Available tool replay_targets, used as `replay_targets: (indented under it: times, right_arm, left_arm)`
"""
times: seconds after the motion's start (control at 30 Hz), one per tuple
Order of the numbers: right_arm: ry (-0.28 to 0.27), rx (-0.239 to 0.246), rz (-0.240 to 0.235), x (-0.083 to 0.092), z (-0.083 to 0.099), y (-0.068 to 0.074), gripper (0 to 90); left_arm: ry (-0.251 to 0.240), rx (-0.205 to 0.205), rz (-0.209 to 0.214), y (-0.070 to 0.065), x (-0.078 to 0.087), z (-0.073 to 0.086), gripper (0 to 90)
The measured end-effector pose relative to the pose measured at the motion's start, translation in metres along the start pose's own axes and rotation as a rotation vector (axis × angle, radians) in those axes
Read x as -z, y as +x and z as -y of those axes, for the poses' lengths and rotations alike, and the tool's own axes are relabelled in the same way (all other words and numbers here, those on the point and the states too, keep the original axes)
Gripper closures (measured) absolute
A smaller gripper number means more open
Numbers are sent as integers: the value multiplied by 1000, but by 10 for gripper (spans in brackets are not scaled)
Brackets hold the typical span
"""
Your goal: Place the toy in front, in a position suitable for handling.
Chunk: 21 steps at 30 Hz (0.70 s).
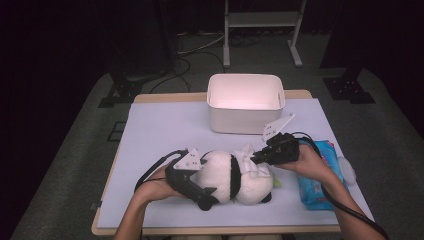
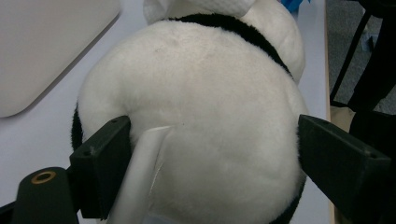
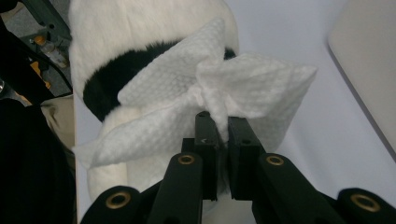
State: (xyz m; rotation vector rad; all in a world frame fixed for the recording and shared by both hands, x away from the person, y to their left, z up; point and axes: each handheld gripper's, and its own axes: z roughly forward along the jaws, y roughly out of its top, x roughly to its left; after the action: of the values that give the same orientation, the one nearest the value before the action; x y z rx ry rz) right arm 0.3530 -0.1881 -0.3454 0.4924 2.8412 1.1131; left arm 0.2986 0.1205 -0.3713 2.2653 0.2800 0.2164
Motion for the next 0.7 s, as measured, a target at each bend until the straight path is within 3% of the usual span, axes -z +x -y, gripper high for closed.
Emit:
replay_targets:
  times: [0.33, 0.47, 0.7]
  right_arm:
    - [-20, -93, 21, 16, 40, -10, 835]
    - [-5, -116, 32, 18, 55, -11, 834]
    - [2, -118, 44, 22, 60, -8, 834]
  left_arm:
    - [0, -4, 7, -1, 1, -1, 137]
    - [-2, -4, 10, -1, 1, -1, 137]
    - [-4, -6, 12, -1, 1, -1, 137]
